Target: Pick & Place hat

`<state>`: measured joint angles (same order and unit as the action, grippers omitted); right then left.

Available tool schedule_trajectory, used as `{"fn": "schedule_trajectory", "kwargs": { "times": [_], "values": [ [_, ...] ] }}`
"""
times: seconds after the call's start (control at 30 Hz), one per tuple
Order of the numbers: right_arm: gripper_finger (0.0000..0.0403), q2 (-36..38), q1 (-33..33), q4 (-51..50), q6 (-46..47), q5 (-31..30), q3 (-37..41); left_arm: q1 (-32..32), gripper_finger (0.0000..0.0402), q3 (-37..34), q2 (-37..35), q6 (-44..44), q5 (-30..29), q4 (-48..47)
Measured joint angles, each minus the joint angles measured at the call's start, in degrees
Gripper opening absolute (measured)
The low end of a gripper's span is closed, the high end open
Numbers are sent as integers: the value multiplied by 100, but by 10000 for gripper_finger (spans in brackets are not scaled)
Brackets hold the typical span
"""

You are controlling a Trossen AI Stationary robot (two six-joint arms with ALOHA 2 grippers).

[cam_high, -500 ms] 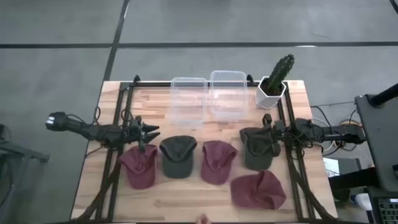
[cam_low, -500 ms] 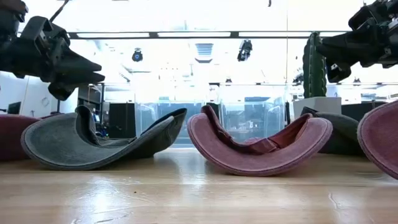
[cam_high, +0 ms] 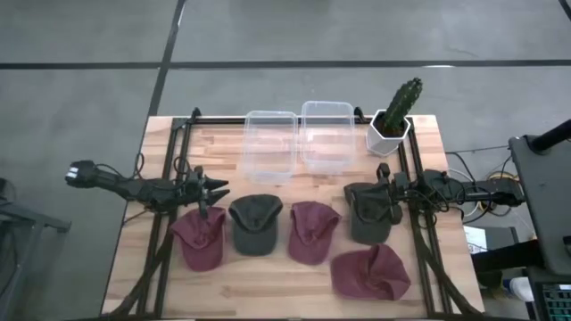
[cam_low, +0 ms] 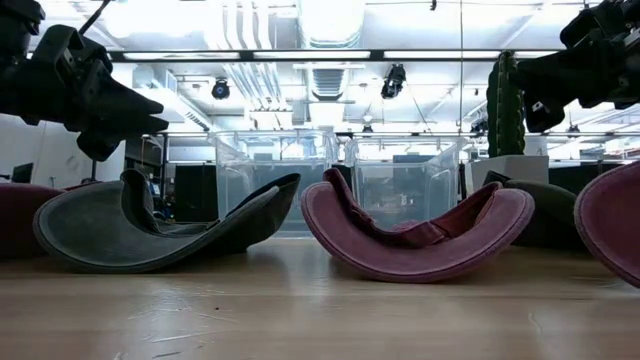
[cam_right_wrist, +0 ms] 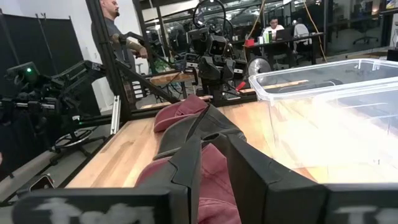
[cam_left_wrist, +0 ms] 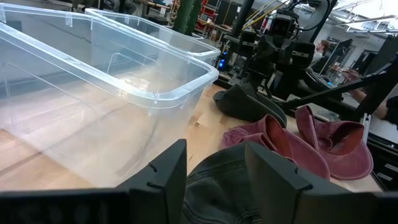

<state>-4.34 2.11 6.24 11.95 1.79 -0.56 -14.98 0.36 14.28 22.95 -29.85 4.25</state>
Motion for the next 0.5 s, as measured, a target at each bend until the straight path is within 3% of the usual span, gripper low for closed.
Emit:
{"fn": "schedule_trajectory", "kwargs": {
  "times": [0.5],
  "values": [
    [79, 1, 0, -1, 1, 0, 0, 2, 156, 0, 1, 0, 1, 0]
  ]
}}
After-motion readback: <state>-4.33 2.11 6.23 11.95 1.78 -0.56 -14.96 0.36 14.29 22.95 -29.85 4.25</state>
